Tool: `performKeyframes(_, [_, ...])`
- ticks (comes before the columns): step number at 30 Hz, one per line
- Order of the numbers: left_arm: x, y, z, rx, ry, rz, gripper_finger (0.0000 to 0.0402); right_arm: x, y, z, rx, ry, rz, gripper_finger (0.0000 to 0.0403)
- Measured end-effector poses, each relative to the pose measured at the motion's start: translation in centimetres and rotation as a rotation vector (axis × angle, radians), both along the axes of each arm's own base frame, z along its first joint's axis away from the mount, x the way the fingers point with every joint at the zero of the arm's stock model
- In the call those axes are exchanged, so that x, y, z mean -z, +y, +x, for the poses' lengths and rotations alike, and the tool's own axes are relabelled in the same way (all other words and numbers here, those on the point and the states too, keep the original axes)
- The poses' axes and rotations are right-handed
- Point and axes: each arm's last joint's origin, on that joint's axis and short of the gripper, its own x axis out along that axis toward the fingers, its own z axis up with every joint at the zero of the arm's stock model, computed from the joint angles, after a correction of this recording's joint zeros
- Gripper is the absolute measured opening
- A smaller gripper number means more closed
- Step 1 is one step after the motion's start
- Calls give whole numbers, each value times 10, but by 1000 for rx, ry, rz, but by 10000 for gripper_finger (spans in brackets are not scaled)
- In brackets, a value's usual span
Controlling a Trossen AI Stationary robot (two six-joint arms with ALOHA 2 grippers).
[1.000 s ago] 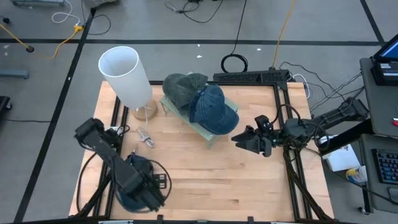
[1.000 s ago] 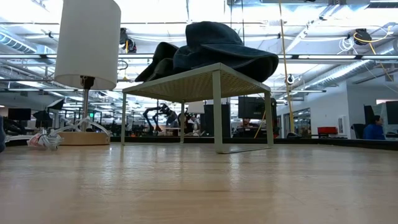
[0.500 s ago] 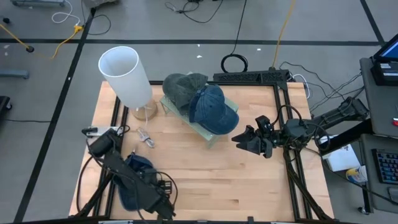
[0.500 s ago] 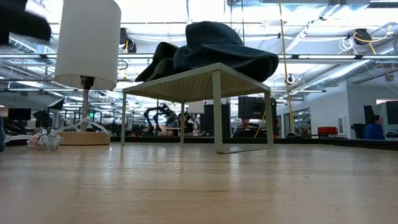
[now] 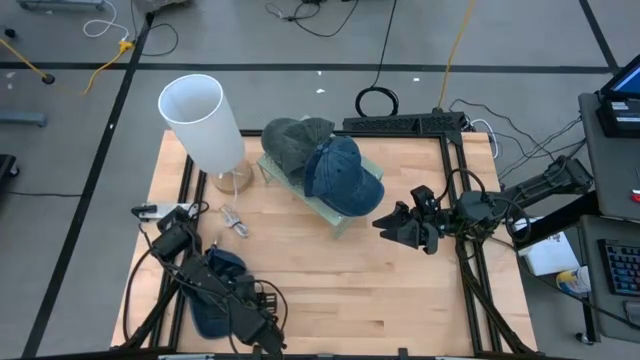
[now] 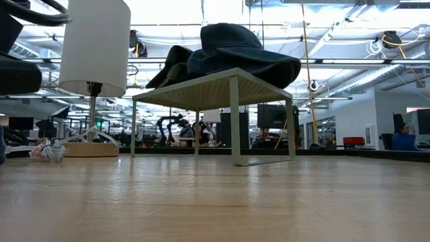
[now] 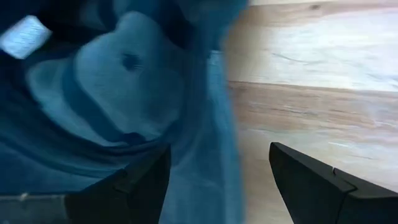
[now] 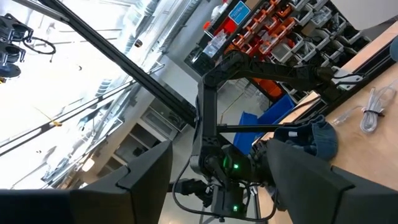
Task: Pick & Place hat
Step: Stack the blue cap on top of the stacked blue caps on the shelf
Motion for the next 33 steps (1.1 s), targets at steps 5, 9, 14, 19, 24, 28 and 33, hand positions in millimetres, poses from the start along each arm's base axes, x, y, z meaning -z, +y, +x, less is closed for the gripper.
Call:
performKeyframes(5, [-1, 1, -2, -1, 26, 1, 220, 0, 0, 0, 3, -4, -23, 242])
performKeyframes(9, [-1, 0, -2, 4, 24, -3, 150, 0, 0, 0, 4, -5, -27, 216])
performKeyframes(14, [-13, -2, -6, 50, -2, -29, 67, 0, 0, 0, 7, -8, -50, 179])
performKeyframes(19, [-39, 0, -13, 101, -96, -35, 12, -2, 0, 0, -1, -24, -42, 147])
performKeyframes(24, [-79, 11, -21, 205, -182, -125, 20, -11, 2, -3, -84, -125, -3, 146])
performKeyframes(28, [-116, 23, -30, 324, -322, -159, 10, -23, 1, -7, -138, -235, 83, 189])
performKeyframes(33, [-166, 42, -45, 526, -568, -176, 12, -33, 2, -13, -178, -332, 193, 269])
